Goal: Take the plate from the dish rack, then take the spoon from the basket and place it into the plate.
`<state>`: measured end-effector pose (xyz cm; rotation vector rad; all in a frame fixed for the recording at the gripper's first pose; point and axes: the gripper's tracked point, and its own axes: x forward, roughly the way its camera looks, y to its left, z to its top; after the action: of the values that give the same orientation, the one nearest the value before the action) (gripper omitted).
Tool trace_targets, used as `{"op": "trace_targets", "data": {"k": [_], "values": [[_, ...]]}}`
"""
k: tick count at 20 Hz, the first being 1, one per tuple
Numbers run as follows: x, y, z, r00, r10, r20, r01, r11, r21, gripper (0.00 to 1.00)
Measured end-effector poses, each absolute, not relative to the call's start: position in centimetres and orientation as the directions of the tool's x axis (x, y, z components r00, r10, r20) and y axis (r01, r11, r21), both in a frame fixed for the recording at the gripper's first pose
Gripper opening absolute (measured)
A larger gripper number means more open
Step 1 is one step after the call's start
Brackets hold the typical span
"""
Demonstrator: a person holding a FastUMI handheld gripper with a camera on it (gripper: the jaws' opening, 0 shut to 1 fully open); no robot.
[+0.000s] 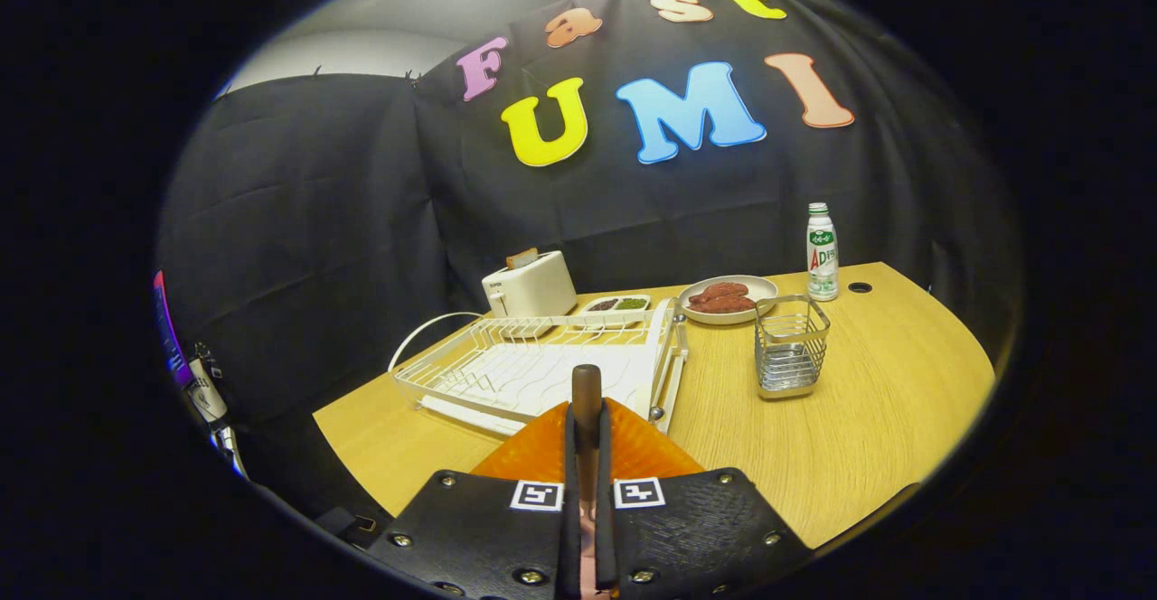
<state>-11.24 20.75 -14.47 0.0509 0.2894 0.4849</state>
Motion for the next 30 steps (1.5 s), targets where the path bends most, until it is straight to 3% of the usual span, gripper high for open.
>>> {"op": "trace_targets", "data": {"k": [9, 13, 14, 16, 22, 24, 27, 28, 30], "values": [[-11.3, 20.8, -16.4, 0.822, 0.498, -0.274, -0.441, 0.863, 0.245, 0.06], [-9.9, 18.0, -16.0, 0.892, 0.375, -0.254, -0.378, 0.925, 0.04, 0.23], [-9.6, 17.9, -16.2, 0.898, 0.365, -0.246, -0.375, 0.927, 0.009, 0.33], [-9.6, 17.8, -15.8, 0.906, 0.356, -0.229, -0.371, 0.928, -0.024, 0.4], [-9.1, 13.2, -12.7, 0.961, 0.256, -0.102, -0.265, 0.96, -0.09, 0.4], [-9.1, 11.0, -12.1, 0.972, 0.216, -0.092, -0.224, 0.971, -0.08, 0.46], [-8.7, 8.6, -11.1, 0.983, 0.175, -0.056, -0.179, 0.981, -0.074, 0.46], [-8.2, 7.9, -11.0, 0.986, 0.161, -0.041, -0.164, 0.983, -0.081, 0.51], [-7.6, 6.5, -10.1, 0.991, 0.131, 0.005, -0.13, 0.986, -0.1, 0.7]]}}
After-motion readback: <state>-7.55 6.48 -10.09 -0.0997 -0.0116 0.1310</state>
